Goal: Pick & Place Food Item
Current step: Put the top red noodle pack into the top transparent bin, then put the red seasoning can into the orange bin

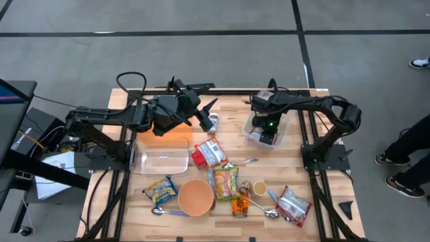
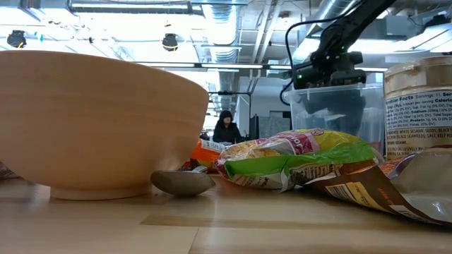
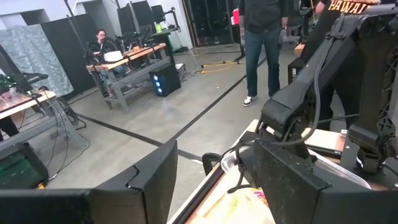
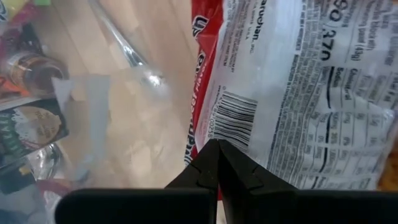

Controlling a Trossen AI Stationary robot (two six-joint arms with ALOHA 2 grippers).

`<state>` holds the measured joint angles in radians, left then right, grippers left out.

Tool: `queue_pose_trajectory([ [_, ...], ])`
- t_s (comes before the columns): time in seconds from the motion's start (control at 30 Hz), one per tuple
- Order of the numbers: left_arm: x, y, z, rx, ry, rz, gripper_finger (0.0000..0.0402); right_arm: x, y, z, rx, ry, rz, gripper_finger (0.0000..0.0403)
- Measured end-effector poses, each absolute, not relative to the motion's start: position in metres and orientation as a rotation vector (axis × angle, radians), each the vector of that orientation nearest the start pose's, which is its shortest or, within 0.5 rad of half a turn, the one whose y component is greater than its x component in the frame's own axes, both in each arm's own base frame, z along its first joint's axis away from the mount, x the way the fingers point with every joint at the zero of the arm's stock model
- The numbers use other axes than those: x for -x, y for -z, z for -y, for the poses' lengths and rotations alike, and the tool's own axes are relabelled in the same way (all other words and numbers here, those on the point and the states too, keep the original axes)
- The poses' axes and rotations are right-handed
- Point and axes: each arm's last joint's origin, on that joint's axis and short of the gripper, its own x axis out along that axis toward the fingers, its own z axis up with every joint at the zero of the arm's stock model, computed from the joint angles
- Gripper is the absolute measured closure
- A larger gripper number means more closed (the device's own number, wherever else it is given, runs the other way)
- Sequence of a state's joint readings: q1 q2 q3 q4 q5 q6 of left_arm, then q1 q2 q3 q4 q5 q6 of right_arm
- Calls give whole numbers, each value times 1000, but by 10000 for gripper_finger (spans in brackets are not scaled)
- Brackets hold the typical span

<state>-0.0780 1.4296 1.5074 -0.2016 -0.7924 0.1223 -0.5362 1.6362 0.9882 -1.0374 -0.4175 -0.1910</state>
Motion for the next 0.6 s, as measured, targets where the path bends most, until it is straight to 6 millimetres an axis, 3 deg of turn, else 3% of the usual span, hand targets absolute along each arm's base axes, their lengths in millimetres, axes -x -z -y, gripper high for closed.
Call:
queue_pose_trajectory([
  [0.27, -310, -433, 4, -170, -707, -158, 198, -226, -183, 119, -608, -41, -1450, 403],
  [0.6, -310, -433, 4, -170, -706, -158, 198, -198, -245, 105, -576, 62, -1211, 403],
])
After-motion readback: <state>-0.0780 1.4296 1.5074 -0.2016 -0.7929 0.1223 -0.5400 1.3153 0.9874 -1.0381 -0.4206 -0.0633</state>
